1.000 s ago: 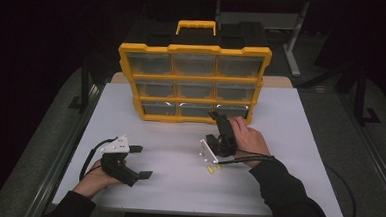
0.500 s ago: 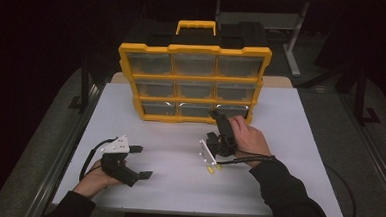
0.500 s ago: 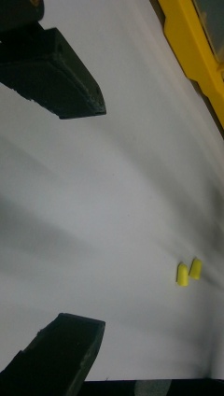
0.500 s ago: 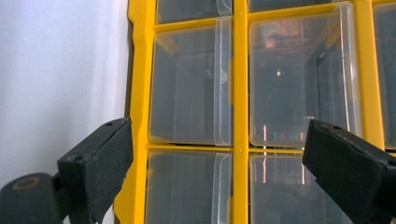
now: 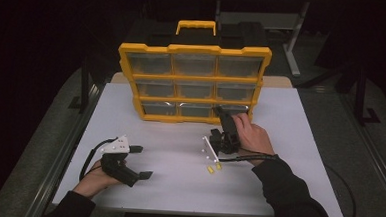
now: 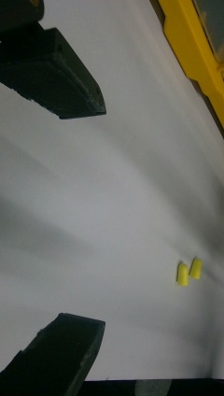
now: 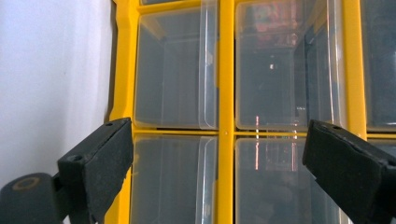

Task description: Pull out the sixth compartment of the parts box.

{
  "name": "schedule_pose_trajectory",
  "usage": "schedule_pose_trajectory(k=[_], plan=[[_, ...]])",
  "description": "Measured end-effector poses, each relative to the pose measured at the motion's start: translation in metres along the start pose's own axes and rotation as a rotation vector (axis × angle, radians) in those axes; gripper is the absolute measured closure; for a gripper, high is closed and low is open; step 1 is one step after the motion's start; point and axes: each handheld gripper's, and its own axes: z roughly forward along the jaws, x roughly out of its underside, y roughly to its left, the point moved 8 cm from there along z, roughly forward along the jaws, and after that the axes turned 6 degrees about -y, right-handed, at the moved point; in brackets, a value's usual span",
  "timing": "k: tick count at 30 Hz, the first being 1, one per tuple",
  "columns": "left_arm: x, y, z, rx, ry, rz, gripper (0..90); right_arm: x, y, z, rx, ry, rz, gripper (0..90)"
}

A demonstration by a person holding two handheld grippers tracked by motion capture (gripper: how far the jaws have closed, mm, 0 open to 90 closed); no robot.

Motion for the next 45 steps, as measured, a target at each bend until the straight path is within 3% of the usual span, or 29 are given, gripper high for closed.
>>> schedule_pose_trajectory(k=[45], plan=[[0.0,0.0,0.0,0.0,-0.002,0.002,0.0,0.036,-0.027,-0.006,0.074,0.125,-0.019,8.3]])
